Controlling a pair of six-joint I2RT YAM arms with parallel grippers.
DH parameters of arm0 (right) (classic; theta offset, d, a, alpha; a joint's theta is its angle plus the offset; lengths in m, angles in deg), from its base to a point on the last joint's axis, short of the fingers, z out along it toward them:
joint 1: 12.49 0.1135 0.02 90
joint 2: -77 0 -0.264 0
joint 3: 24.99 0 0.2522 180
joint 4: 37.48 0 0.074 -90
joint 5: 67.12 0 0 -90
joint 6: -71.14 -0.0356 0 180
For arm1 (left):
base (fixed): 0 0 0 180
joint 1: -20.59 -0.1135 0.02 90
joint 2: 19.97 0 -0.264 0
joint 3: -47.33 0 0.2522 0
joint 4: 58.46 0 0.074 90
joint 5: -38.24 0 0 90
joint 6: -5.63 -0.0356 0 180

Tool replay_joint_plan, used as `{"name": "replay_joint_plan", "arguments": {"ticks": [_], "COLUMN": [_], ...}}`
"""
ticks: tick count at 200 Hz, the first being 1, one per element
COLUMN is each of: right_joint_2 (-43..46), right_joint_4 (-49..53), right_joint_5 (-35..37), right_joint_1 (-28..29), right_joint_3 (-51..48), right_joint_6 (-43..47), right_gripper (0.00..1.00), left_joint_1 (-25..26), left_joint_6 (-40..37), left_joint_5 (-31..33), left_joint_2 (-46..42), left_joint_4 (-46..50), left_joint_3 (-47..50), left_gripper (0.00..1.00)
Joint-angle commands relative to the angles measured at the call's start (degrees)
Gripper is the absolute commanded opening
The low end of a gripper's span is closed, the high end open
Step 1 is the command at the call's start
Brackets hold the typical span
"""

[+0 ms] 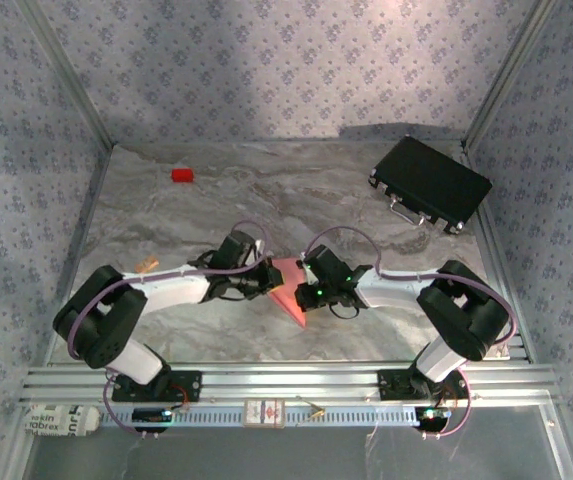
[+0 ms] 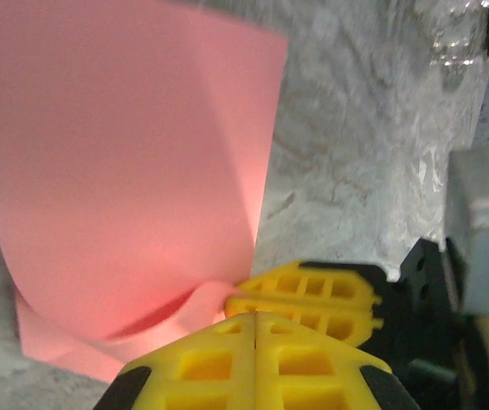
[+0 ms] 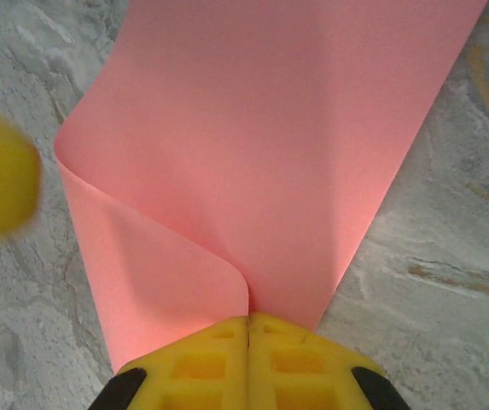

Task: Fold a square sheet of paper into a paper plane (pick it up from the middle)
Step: Third fold the triangle at the center of the table.

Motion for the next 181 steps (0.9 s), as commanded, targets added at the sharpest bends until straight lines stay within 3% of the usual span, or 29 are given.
{"name": "replay_joint_plan", "arguments": {"ticks": [1,181], "right_joint_2": [-0.43,-1.05], "right_joint_4": [4.02,4.0], "right_joint_5": [2.1,2.01], "right_joint_1": [-1.0,-1.45], "right_joint_3": [-1.62,-1.47], "right_joint_6": [-0.95,-1.13], "right_gripper": [0.0,0.0], "left_joint_1": [2.12,4.2], "left_joint_6": [4.5,4.84], "left_joint_5": [0.43,3.61], "left_joint_2": [0.06,7.2], "left_joint_4": [-7.59,-10.14], "left_joint_3": [1.39,4.59], "left_gripper": [0.0,0.0]}}
